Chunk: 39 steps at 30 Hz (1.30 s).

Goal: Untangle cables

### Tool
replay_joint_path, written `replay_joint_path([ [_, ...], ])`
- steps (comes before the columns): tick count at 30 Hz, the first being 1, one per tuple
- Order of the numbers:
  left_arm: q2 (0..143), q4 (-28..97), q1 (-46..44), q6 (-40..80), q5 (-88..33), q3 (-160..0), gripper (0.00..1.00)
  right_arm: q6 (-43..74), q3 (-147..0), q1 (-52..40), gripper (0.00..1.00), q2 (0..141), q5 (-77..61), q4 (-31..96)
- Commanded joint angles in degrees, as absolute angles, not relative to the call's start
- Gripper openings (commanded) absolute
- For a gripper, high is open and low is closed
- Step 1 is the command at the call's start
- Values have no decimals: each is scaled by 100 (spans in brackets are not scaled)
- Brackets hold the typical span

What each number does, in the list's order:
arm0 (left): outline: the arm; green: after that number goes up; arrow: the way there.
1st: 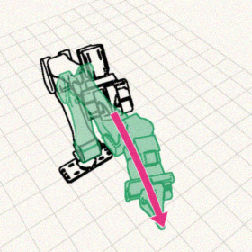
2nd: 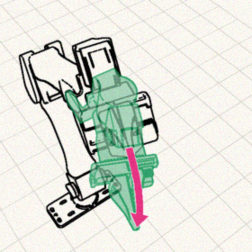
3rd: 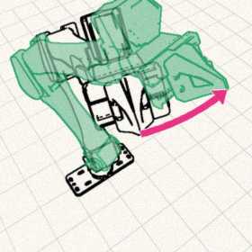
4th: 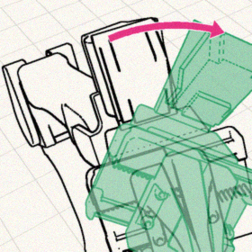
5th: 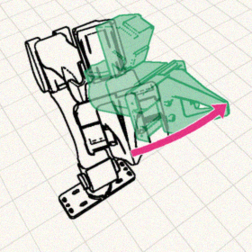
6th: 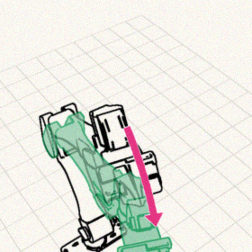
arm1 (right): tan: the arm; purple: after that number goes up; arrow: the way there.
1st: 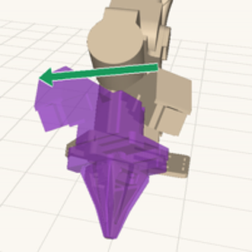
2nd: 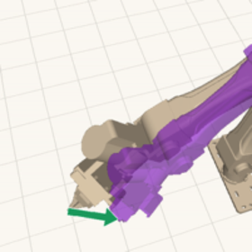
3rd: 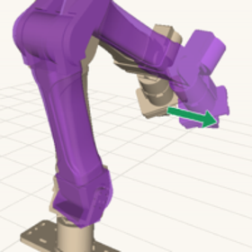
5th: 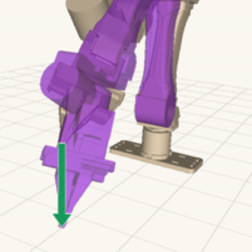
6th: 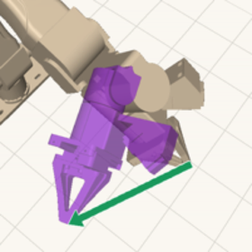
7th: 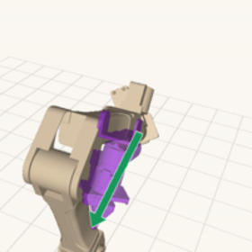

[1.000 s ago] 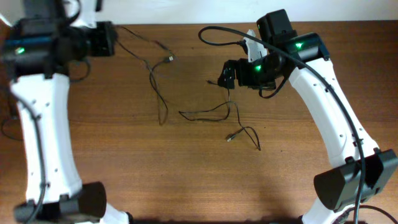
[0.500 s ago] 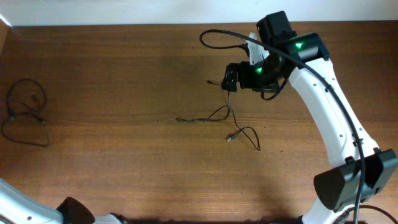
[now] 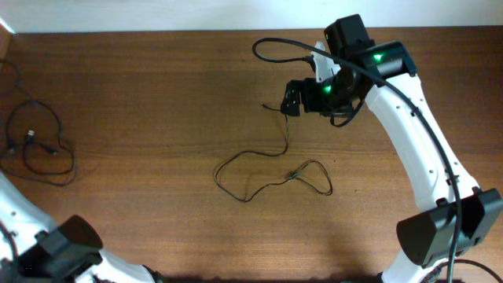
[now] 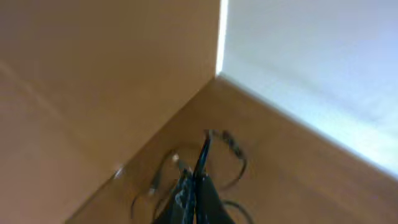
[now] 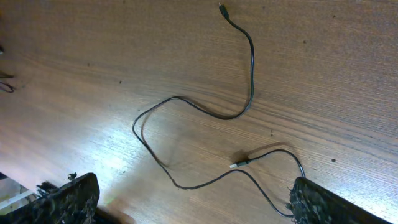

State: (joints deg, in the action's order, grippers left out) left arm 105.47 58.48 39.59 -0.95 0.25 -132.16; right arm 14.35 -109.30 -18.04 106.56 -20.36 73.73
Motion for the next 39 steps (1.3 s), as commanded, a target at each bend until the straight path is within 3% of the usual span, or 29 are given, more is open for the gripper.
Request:
replay_joint_path([
  [1,11225,6136,4010,456,904,-13225,0,1374,-10989,-1837,99,10624,-1962,7426],
  [3,11644,6320,4121,652,904,-13225,0,1374,-10989,-1837,99,10624,-1962,7428],
  [4,11764,6431,4167,753,902,-13225,14,1374,-10989,-1837,99,10624,-1962,7430],
  [5,11861,6512,4219,834,902,-13225,34,1374,-10989,-1837,99,10624,-1962,7432],
  [7,11891,6512,4283,834,902,-13227,99,1374,-10989,-1837,99,10624,-1962,7430],
  [15,11708,6908,4292,851,287,-13249,99,1374,-10989,-1837,99,10624,-1962,7428],
  [20,11710,8473,4294,1221,1529,-13216,95,1374,-10989,-1837,99,10624,-1964,7428],
  [25,11555,8040,4141,351,-440,-13216,93,1374,-10989,-1837,99,10624,-1962,7422],
  [27,11137,7961,3719,8,-1085,-13216,93,1374,-10989,-1831,99,10624,-1907,7419],
  [31,10796,8176,2609,-172,-1238,-13216,91,1376,-11021,-1660,96,10584,-1861,7422],
  [39,10833,8154,-718,-2980,-1291,-12064,99,1066,-11572,183,100,10195,-1879,8388],
])
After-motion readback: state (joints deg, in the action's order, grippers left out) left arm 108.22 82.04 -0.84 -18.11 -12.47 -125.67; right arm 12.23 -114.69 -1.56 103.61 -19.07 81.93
